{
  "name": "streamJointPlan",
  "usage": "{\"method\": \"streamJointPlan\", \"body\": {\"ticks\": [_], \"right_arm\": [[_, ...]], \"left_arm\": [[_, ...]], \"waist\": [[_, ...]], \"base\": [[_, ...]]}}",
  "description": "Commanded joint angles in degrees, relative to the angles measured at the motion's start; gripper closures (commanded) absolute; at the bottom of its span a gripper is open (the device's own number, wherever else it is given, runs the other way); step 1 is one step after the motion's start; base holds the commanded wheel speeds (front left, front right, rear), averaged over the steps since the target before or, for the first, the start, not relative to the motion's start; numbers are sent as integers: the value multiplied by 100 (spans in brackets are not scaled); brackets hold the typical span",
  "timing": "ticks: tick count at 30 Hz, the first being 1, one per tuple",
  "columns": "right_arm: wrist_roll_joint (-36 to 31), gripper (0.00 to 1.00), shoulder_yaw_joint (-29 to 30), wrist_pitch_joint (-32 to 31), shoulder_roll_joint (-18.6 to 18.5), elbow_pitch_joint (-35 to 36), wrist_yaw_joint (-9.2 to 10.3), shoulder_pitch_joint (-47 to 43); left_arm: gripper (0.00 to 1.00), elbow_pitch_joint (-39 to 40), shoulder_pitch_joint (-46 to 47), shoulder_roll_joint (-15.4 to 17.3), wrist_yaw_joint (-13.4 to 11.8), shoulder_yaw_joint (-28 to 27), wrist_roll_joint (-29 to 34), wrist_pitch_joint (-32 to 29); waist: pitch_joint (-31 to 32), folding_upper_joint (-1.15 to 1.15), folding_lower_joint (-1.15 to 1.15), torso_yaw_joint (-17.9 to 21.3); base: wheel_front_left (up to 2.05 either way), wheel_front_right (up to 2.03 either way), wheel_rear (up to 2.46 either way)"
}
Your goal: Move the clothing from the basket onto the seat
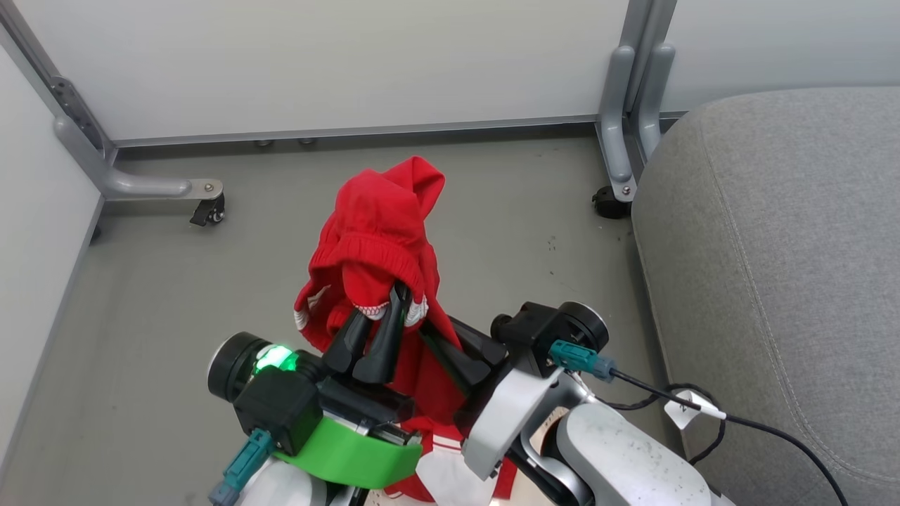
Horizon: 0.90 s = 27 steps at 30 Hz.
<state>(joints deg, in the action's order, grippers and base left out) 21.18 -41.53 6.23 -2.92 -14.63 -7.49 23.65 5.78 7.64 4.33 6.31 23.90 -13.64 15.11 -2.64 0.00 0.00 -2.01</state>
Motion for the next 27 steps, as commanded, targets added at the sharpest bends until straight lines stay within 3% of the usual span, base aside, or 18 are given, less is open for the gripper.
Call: {"method": "streamJointPlan", "body": {"ticks": [1,9,10,11,12,27], "right_arm": [[54,100,-24,53,-3,-34,0,56],[223,100,-84,146,-1,-133,0,146],[243,100,-80,151,-1,-150,0,152],[253,100,-71,165,-1,-161,0,156],[262,100,-56,186,-1,-176,0,157],[230,100,407,327,-2,-579,0,278]], "left_arm": [[100,0,10,6,16,-21,-20,6],[100,-59,14,44,-22,-9,52,6],[86,-60,12,40,-27,-5,49,6],[54,-69,8,40,-33,2,52,6],[0,-71,12,45,-46,10,68,6],[0,-243,-536,423,-28,368,177,-392]], "waist": [[4,0,0,6],[7,0,0,32],[7,0,0,35],[7,0,0,37],[5,0,0,40],[-4,0,0,53]], "base": [[0,0,0],[0,0,0],[0,0,0],[0,0,0],[0,0,0],[0,0,0]]}}
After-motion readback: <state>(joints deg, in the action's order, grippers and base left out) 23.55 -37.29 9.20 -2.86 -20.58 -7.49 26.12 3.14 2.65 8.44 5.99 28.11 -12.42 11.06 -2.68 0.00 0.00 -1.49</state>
